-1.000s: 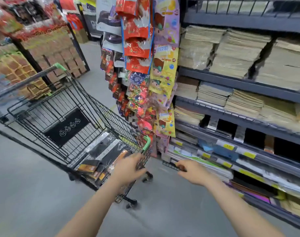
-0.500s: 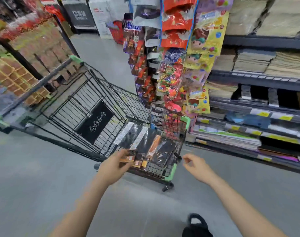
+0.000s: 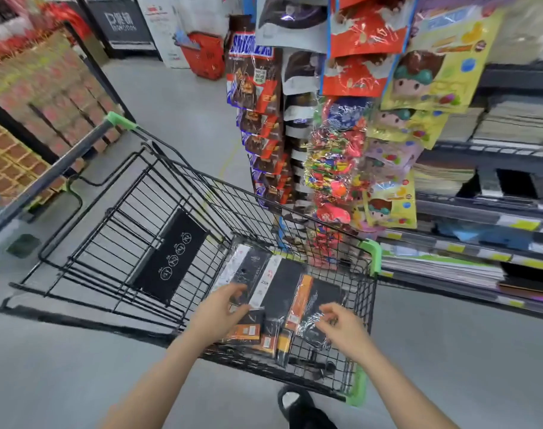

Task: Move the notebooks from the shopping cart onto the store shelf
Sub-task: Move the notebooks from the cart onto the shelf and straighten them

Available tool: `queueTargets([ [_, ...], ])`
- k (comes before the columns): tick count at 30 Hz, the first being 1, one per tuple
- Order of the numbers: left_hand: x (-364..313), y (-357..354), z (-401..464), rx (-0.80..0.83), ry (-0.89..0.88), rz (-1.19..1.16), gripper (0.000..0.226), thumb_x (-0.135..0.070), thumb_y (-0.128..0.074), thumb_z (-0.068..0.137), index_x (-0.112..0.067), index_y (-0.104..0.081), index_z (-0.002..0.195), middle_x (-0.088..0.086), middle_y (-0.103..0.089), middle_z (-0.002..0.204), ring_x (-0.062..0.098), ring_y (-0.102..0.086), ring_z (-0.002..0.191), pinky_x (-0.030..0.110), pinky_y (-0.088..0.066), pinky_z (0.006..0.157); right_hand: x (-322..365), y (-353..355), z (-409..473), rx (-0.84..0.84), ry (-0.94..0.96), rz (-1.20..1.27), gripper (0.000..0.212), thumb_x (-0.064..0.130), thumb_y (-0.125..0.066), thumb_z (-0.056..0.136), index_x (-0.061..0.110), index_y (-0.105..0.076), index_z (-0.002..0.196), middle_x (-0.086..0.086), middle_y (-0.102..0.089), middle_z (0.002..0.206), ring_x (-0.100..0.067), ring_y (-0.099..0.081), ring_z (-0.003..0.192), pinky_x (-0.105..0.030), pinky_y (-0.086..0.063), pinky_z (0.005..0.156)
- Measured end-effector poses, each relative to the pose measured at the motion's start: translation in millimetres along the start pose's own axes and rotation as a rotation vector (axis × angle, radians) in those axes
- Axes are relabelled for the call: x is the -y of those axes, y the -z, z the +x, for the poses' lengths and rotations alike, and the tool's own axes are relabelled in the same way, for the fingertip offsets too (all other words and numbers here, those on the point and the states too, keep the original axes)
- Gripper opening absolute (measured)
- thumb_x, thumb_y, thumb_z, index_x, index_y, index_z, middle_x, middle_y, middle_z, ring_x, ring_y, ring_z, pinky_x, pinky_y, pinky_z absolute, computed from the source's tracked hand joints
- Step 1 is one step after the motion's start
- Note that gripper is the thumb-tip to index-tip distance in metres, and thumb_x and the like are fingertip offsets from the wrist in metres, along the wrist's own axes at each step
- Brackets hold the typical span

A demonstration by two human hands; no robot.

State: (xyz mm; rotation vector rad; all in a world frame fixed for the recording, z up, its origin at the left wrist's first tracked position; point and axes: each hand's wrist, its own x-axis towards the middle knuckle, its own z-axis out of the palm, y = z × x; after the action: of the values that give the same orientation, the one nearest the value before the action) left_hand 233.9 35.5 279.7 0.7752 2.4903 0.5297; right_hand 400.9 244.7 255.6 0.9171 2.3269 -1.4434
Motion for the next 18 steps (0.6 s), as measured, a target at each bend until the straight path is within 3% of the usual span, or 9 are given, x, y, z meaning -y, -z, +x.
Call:
queueTargets([
  [3, 14.1, 7.4, 29.7, 0.035, 0.001, -0.046, 0.039, -0.037, -0.058, 0.087, -0.028, -0.049, 0.124, -0.012, -0.059, 0.111, 0.0, -0.055, 0.073, 0.011, -0.042, 0.064, 12.4, -14.1, 26.0, 0.005, -0.053, 0.02, 0.036, 0.026, -0.057, 0.088, 0.018, -0.05, 0.122, 0.012, -0.053, 0.099, -0.008, -0.058, 0.091, -0.029, -0.051, 0.088],
  [5, 28.3, 3.5, 56.5, 0.075, -0.006, -0.05, 0.04, -0.036, -0.057, 0.088, -0.028, -0.048, 0.126, -0.011, -0.058, 0.116, 0.002, -0.054, 0.07, 0.013, -0.043, 0.066, 13.0, -28.1, 46.0, -0.031, -0.115, 0.028, 0.035, 0.025, -0.057, 0.088, 0.018, -0.051, 0.121, 0.01, -0.055, 0.098, -0.01, -0.058, 0.094, -0.032, -0.051, 0.09],
  [9, 71.9, -33.8, 121.5, 0.22, -0.027, -0.033, 0.044, -0.033, -0.057, 0.088, -0.022, -0.048, 0.13, -0.001, -0.059, 0.123, 0.012, -0.058, 0.095, 0.023, -0.046, 0.084, -2.8, -64.8, 91.0, -0.181, -0.24, 0.045, 0.029, 0.022, -0.057, 0.087, 0.02, -0.054, 0.116, 0.011, -0.057, 0.091, -0.007, -0.06, 0.083, -0.028, -0.053, 0.08],
  [13, 113.5, -91.2, 170.7, 0.4, -0.048, 0.021, 0.05, -0.035, -0.055, 0.089, -0.021, -0.041, 0.135, 0.002, -0.054, 0.129, 0.02, -0.053, 0.114, 0.027, -0.041, 0.093, -32.1, -105.9, 134.1, -0.274, -0.324, 0.021, 0.033, 0.023, -0.058, 0.087, 0.018, -0.051, 0.119, 0.006, -0.061, 0.093, -0.006, -0.056, 0.08, -0.02, -0.048, 0.079],
  [15, 134.8, -119.5, 188.8, 0.441, -0.045, -0.002, 0.057, -0.036, -0.057, 0.086, -0.02, -0.038, 0.137, 0.002, -0.05, 0.135, 0.019, -0.048, 0.121, 0.028, -0.038, 0.1, -49.4, -128.8, 152.4, -0.282, -0.362, 0.047, 0.035, 0.03, -0.059, 0.086, 0.026, -0.047, 0.118, 0.01, -0.064, 0.098, -0.001, -0.059, 0.075, -0.026, -0.052, 0.084],
  [18, 173.1, -160.8, 208.8, 0.523, 0.026, -0.068, 0.072, -0.048, -0.059, 0.079, -0.029, -0.029, 0.141, 0.0, -0.045, 0.14, 0.02, -0.046, 0.125, 0.038, -0.038, 0.105, -63.1, -151.6, 169.6, -0.318, -0.429, 0.052, 0.036, 0.035, -0.057, 0.086, 0.03, -0.041, 0.118, 0.011, -0.062, 0.093, 0.001, -0.056, 0.061, -0.03, -0.056, 0.075],
])
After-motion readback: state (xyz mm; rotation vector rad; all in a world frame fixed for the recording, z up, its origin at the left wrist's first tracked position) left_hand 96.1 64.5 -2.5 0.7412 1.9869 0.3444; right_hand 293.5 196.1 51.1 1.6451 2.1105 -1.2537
